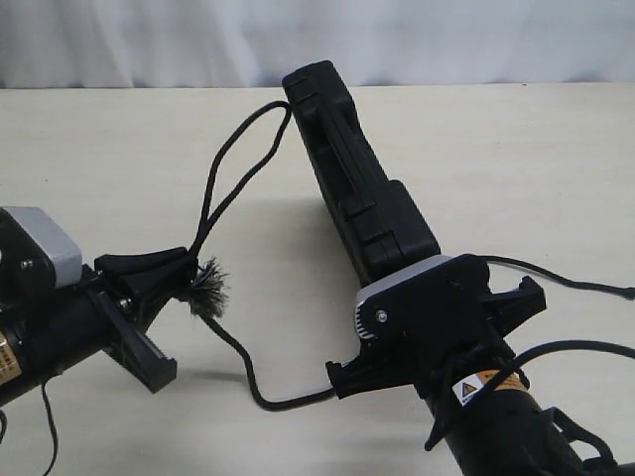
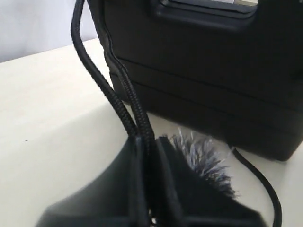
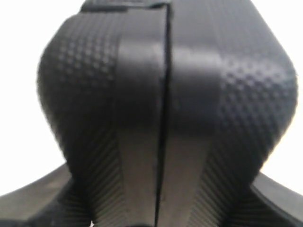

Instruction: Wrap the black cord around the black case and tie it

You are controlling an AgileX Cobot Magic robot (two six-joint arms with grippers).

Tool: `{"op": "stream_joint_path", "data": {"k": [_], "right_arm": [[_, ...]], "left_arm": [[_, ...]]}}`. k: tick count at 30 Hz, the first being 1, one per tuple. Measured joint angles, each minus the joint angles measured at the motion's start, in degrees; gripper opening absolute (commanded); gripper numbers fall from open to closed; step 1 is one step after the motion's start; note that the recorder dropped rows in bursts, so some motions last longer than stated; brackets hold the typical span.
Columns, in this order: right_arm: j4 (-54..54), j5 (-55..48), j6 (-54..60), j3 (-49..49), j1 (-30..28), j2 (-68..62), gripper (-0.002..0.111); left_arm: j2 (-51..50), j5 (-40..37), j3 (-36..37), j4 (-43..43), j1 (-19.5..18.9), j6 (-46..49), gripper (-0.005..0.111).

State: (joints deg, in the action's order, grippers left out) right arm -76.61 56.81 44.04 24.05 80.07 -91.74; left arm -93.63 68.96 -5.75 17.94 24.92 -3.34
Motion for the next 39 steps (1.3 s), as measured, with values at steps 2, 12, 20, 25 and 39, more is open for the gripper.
{"op": "stream_joint_path", "data": {"k": [2, 12, 20, 25, 39], "right_arm": [[0.0, 0.1, -0.1, 0.0, 0.0, 0.0, 0.004], [0.1, 0.7, -0.3, -0.1, 0.0, 0.0, 0.004], [0.1, 0.8, -0.4, -0.1, 0.0, 0.0, 0.004], [0.1, 0.8, -0.4, -0.1, 0.0, 0.0, 0.004], [0.1, 0.8, -0.5, -0.1, 0.0, 0.0, 0.004]], "left_arm": [[1.3, 0.0, 1.8, 0.0, 0.0, -0.4, 0.0], [9.8, 0.1, 5.4, 3.5, 0.0, -0.7, 0.0], [11.5, 0.1, 5.4, 15.2, 0.0, -0.7, 0.0], [11.5, 0.1, 5.4, 15.8, 0.0, -0.8, 0.0], [11.5, -14.5, -10.4, 28.6, 0.0, -20.0, 0.0]]}}
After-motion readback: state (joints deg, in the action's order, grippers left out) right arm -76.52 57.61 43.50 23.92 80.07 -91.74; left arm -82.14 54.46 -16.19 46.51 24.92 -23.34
